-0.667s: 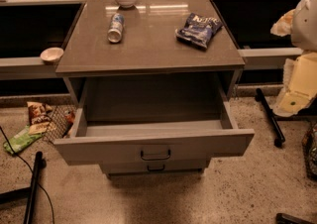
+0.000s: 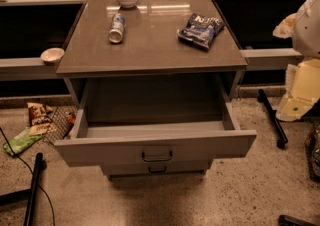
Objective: Close top drawer
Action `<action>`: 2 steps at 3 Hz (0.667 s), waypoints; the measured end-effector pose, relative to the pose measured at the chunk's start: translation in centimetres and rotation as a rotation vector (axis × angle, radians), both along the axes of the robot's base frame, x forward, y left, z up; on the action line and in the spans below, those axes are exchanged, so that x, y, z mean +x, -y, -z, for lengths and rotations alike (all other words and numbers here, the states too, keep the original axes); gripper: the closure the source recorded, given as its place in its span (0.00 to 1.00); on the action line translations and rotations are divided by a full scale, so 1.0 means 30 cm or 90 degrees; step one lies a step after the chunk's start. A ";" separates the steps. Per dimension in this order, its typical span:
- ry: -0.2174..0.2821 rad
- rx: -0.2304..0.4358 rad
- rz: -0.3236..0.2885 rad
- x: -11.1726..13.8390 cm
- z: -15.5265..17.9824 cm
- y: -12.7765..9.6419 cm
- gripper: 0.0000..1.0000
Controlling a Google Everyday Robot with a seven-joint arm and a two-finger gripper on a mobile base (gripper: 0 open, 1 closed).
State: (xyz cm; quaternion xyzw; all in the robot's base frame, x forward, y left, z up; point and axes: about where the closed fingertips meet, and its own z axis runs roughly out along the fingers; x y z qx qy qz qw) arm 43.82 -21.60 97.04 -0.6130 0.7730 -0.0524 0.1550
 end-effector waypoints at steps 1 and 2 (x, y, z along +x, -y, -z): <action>-0.033 -0.003 -0.051 -0.003 0.172 -0.029 0.00; -0.090 0.010 -0.099 -0.042 0.413 -0.047 0.19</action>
Offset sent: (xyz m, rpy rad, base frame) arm -0.0273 0.0181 -0.2169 0.0469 0.2639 0.2486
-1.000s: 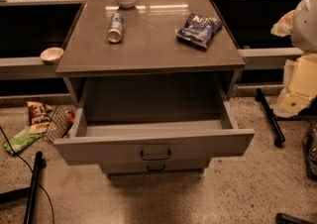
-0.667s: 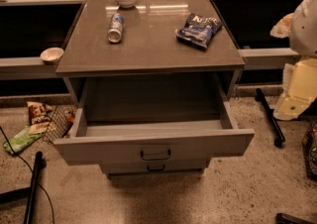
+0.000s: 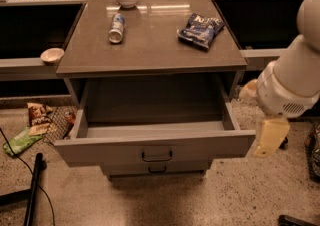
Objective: Close top drawer
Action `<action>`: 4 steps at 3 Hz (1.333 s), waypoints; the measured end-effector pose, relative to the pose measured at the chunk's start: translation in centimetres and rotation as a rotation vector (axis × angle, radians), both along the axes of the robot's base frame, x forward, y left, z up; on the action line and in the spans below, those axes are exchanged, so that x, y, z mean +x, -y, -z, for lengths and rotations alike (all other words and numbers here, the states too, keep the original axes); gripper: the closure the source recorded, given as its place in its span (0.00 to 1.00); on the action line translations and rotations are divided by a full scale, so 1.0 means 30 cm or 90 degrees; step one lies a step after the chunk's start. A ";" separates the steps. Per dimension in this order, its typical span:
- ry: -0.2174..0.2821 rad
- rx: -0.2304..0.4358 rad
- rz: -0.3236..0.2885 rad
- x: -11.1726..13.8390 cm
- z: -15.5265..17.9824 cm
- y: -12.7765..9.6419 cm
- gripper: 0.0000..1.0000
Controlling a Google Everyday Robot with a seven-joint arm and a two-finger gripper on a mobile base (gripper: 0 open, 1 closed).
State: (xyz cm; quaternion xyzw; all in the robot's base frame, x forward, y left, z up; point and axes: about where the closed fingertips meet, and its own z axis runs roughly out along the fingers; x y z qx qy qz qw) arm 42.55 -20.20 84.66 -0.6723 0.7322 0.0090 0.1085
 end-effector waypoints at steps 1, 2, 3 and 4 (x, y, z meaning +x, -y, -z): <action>-0.045 0.020 -0.014 -0.044 0.208 0.004 0.42; -0.089 0.023 0.001 -0.062 0.419 0.018 0.65; -0.096 0.024 0.003 -0.066 0.452 0.018 0.88; -0.096 0.024 0.003 -0.066 0.452 0.018 1.00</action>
Offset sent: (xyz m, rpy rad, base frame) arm -0.0248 -0.0128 -0.2090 0.0408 0.2324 -0.0499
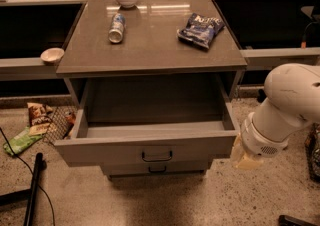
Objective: Close top drawer
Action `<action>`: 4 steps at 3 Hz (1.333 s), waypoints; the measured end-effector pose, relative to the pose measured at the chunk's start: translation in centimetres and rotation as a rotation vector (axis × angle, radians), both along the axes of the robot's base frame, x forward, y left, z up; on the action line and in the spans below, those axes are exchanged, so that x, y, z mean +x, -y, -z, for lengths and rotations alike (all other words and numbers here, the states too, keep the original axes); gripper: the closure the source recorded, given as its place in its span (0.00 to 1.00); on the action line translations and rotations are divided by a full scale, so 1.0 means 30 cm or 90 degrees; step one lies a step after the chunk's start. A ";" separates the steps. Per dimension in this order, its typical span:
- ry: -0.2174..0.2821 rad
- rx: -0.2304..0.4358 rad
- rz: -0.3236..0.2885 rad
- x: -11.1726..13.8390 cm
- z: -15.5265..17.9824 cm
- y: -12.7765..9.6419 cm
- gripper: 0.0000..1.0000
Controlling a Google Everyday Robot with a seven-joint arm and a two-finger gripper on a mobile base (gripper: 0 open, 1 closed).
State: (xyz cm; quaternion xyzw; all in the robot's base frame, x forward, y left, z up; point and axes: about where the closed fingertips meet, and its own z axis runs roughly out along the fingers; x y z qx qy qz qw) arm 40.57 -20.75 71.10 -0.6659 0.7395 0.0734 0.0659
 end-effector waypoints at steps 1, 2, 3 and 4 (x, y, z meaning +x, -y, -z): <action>0.014 0.001 -0.003 0.022 0.028 -0.027 1.00; 0.042 0.025 -0.030 0.086 0.118 -0.091 1.00; 0.074 0.052 -0.053 0.158 0.185 -0.144 1.00; 0.102 0.076 -0.056 0.226 0.212 -0.176 0.81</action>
Offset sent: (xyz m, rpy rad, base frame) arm 0.0547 0.0508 -0.0720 0.0971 -0.1299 0.0941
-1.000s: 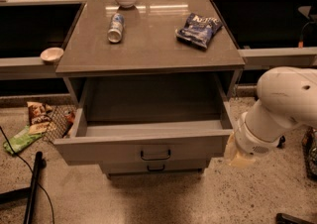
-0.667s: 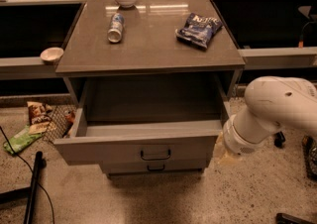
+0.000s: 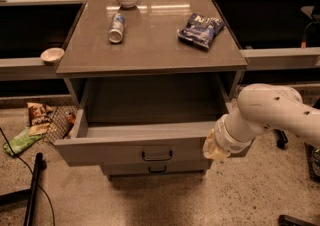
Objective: Close top drawer
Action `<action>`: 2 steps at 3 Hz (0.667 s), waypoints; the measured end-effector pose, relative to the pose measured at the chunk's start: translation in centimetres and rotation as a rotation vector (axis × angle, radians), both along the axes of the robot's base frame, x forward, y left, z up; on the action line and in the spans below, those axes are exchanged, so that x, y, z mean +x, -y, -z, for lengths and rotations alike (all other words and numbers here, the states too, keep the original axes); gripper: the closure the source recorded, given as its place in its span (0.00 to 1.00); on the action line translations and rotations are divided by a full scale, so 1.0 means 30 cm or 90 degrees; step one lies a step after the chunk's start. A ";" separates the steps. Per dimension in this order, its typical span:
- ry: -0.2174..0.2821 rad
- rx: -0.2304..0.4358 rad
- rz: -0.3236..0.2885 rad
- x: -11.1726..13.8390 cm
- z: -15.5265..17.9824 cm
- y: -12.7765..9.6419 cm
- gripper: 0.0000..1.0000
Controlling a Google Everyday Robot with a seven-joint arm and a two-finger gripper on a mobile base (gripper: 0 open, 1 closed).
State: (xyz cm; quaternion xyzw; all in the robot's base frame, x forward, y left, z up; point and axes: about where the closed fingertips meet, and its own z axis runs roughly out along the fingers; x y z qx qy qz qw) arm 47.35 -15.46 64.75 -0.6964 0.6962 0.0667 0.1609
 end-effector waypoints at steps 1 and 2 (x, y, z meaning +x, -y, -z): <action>0.014 0.019 0.004 0.051 0.014 -0.008 0.58; 0.023 0.043 0.012 0.099 0.028 0.006 0.27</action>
Offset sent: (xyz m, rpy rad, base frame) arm 0.0406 -0.0062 -0.0104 0.0948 -0.0528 -0.0327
